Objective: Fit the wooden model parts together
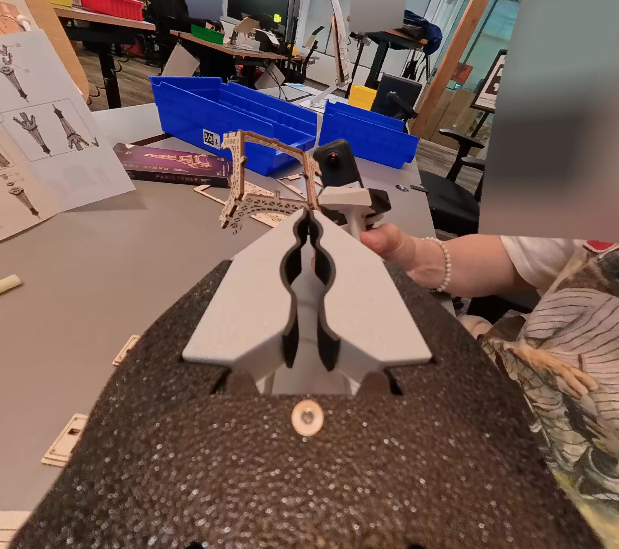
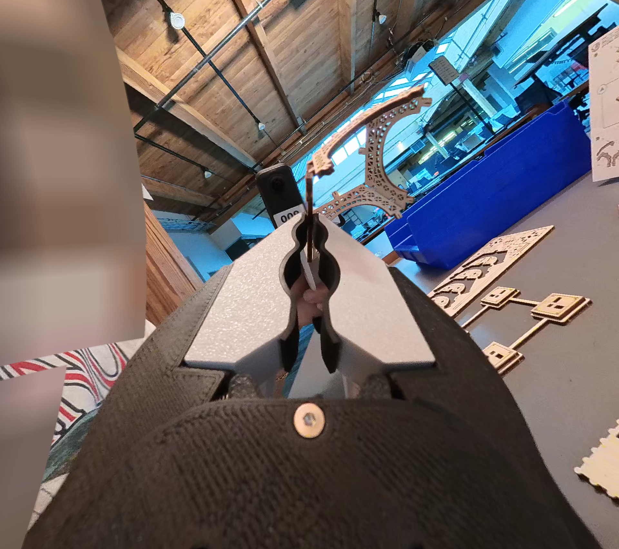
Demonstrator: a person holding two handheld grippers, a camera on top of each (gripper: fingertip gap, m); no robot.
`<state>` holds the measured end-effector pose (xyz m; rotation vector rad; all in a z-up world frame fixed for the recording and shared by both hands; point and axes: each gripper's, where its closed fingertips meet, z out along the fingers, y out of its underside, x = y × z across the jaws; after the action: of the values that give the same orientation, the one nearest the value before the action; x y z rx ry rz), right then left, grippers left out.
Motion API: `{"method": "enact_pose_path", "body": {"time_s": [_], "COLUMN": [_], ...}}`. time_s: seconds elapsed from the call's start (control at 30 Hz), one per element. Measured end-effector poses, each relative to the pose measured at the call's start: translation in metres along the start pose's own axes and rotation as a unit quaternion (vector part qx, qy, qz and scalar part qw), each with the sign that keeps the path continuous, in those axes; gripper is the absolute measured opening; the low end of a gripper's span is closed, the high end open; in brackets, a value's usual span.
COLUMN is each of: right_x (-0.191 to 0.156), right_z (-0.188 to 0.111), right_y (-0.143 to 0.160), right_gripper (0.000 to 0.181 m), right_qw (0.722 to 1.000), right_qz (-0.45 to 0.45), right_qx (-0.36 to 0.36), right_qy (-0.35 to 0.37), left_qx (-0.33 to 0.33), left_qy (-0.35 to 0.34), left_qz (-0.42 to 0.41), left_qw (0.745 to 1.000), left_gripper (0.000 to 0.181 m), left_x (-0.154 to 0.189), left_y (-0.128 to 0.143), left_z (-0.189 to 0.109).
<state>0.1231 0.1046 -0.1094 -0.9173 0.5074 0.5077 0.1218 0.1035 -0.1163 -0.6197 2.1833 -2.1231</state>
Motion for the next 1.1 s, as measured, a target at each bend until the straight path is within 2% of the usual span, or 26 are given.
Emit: {"method": "enact_pose_path", "body": {"time_s": [0.4, 0.53, 0.67, 0.77, 0.93, 1.1], "right_x": [0.006, 0.017, 0.018, 0.013, 0.009, 0.007], "right_z": [-0.002, -0.006, -0.009, -0.01, -0.01, -0.01], "right_y": [-0.002, -0.01, -0.016, -0.02, -0.022, -0.019], "right_gripper": [0.002, 0.001, 0.001, 0.001, 0.001, 0.001], "right_qw": [1.0, 0.996, 0.99, 0.982, 0.977, 0.977], "right_qz": [0.011, -0.034, -0.091, -0.135, -0.152, -0.148], "right_qx": [0.011, 0.046, 0.063, 0.075, 0.098, 0.11], "right_qy": [0.014, 0.065, 0.093, 0.106, 0.11, 0.11], "left_qx": [0.007, 0.027, -0.023, -0.038, -0.058, -0.079], "left_qy": [-0.014, -0.067, -0.158, -0.195, -0.226, -0.289], "left_qz": [-0.022, -0.023, 0.037, 0.062, 0.098, 0.178], "left_qw": [1.0, 0.997, 0.987, 0.978, 0.967, 0.937], "left_gripper": [0.0, 0.0, 0.024, 0.02, 0.019, 0.014], "left_x": [-0.006, -0.014, -0.021, -0.017, -0.009, -0.014], "left_y": [0.002, -0.003, 0.002, 0.003, 0.006, 0.005], "left_z": [0.004, 0.008, 0.012, 0.018, 0.027, 0.024]}}
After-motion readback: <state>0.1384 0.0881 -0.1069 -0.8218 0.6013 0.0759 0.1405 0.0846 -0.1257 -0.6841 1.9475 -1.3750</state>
